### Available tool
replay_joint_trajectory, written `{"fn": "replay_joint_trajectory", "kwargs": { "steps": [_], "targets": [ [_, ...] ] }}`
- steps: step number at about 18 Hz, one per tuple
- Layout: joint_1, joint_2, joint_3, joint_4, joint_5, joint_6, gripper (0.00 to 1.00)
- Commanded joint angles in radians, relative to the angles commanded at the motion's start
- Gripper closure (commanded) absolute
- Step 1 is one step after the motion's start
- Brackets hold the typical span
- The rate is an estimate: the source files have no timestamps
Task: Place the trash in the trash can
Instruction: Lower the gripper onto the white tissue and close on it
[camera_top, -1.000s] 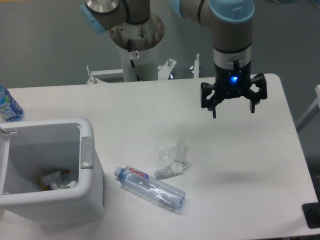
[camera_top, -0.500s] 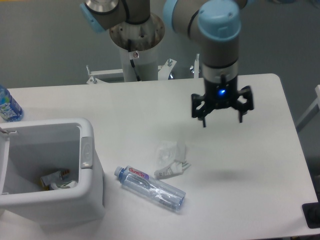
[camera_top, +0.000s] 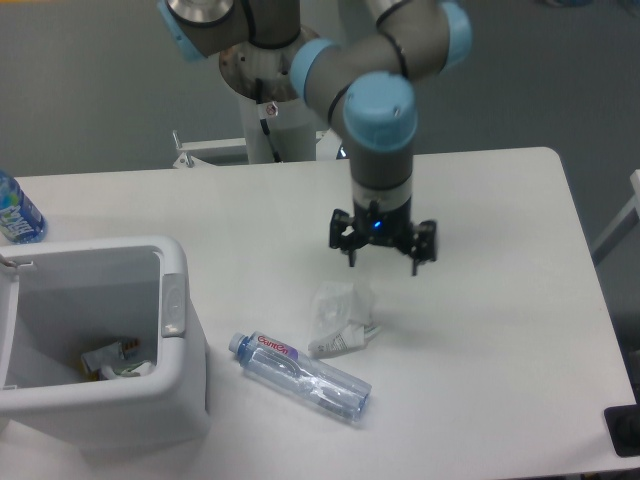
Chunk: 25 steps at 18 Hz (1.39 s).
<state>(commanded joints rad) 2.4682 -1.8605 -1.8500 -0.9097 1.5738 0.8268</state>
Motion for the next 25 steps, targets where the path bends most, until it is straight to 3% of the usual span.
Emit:
{"fn": "replay_joint_trajectory", "kwargs": {
  "steps": [6,7,10,12,15,18,22,25],
  "targets": [
    [-0.015,-0.063,0.009,0.040,0.008,0.000,0.00],
    [-0.015,-0.072,0.009,0.049,0.009,-0.002,0.04],
    [-0.017,-0.081,0.009,0.058,0.029,-0.006,0.22],
    [-0.017,-0.080,0.009,0.057,0.031,-0.006,0.41],
    [-0.017,-0.082,0.008,0.057,0.031,-0.005,0.53],
    [-0.017,-0.080,0.011,0.055,0.031,-0.003,0.85],
    [-0.012,-0.072,0.014,0.048,0.031,0.006,0.99],
    [0.012,-0.059,0.041,0.034,0.029,0.009,1.00]
  ]
}}
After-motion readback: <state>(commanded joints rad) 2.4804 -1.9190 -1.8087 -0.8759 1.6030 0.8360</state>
